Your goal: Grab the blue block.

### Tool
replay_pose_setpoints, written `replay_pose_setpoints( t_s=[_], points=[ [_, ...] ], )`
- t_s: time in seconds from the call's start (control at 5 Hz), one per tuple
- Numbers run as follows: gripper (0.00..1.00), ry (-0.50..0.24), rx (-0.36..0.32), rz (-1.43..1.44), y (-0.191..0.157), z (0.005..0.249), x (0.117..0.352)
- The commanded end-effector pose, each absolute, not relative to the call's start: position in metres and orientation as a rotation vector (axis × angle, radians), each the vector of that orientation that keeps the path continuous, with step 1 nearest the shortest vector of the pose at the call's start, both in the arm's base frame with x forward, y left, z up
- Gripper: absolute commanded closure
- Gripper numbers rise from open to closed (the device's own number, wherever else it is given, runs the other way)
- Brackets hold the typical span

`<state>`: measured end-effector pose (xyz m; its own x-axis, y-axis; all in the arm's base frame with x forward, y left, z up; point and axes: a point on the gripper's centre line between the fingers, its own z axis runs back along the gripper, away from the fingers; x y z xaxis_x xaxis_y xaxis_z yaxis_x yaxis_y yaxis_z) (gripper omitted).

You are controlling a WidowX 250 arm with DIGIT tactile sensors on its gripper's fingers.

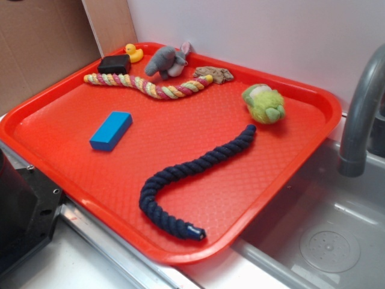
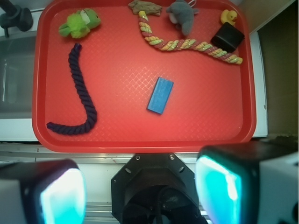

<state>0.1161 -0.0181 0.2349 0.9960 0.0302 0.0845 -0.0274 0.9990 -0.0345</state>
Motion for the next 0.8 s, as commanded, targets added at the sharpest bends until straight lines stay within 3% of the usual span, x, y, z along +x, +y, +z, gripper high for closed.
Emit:
replay_pose_setpoints(
  t_s=[0.0, 0.2, 0.6],
  points=[
    [0.0, -0.085, -0.033, 0.029, -0.018, 0.235, 0.116],
    [0.0, 0.027, 0.029, 0.203, 0.01, 0.185, 0.149],
    [0.0, -0.087, 0.069, 0.366, 0.042, 0.094, 0.19]
  ],
)
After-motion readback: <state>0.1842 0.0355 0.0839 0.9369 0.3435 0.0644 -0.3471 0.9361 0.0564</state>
